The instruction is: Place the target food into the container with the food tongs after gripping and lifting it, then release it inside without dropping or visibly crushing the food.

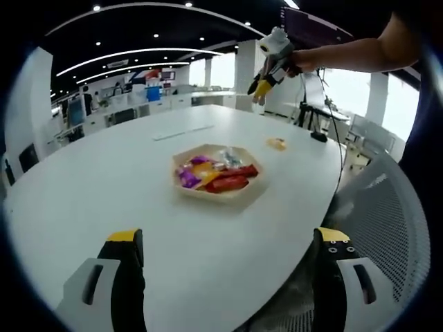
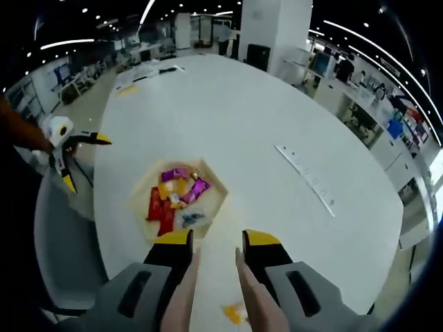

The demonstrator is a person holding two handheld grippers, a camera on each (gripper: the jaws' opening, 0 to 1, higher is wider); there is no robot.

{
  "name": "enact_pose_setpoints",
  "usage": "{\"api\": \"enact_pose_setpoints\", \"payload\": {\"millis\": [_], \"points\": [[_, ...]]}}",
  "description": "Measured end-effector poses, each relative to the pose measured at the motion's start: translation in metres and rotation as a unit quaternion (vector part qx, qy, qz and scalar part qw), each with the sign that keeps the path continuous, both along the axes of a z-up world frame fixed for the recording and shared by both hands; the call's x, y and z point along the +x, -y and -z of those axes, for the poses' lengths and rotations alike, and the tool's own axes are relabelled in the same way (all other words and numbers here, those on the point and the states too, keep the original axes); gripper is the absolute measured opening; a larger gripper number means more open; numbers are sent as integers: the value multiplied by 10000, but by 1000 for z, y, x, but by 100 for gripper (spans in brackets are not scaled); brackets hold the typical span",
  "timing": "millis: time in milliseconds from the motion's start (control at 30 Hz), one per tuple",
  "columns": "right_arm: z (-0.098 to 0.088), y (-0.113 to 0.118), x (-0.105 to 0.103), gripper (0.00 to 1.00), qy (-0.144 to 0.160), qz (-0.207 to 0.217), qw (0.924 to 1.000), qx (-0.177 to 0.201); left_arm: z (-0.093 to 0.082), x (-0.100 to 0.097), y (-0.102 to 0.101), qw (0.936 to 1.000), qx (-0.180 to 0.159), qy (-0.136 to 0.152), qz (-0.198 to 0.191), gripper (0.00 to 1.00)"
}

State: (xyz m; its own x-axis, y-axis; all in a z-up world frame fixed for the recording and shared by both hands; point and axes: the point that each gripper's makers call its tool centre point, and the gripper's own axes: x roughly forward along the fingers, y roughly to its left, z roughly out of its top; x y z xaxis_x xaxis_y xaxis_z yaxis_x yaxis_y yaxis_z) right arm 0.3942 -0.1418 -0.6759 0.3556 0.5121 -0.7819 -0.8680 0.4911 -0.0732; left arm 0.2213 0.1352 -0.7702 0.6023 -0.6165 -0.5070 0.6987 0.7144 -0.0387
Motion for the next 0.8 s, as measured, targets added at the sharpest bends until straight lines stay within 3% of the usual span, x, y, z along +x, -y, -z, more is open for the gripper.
{"api": "enact_pose_setpoints", "payload": {"millis": [133,300,400,533,800], "points": [[2,15,-2,28,-5,-1,10000,5,2,0,-1,10000,-11,-58,-32,99],[6,33,-4,28,17,-36,10000,27,1,0,0,10000,42,78,28,99],[10,47,-7,28,-1,-75,10000,24,-6,-1,9,9990,-216,303,233,99],[14,61,-11,28,0,-181,9998,13,-3,-3,14,9988,-221,286,316,99],[31,90,-12,28,-16,-275,9996,-28,-2,2,11,9990,-191,367,196,100]]}}
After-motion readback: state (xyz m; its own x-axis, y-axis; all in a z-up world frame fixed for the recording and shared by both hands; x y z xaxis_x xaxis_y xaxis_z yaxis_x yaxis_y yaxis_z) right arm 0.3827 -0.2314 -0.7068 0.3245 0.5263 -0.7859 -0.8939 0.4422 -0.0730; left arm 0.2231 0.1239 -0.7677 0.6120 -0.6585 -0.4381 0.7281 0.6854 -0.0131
